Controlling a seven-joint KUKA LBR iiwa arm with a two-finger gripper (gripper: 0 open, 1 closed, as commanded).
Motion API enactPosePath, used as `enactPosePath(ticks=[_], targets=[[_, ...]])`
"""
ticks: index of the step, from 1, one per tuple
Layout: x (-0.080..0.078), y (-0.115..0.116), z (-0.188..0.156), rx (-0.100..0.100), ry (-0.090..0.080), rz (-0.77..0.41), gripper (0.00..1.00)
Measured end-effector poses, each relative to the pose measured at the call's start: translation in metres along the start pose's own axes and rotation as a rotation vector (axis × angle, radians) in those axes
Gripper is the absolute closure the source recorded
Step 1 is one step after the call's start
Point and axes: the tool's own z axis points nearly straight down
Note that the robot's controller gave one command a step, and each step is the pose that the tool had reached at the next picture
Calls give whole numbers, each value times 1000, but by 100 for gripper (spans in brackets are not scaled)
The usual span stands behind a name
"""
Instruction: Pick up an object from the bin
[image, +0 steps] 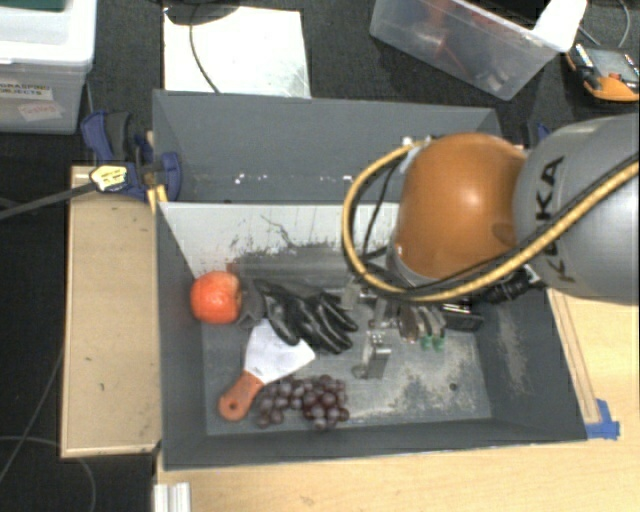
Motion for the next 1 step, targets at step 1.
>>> enactPosePath(ticks=[1], targets=[[-2,-1,-4,-1,-8,6,0]])
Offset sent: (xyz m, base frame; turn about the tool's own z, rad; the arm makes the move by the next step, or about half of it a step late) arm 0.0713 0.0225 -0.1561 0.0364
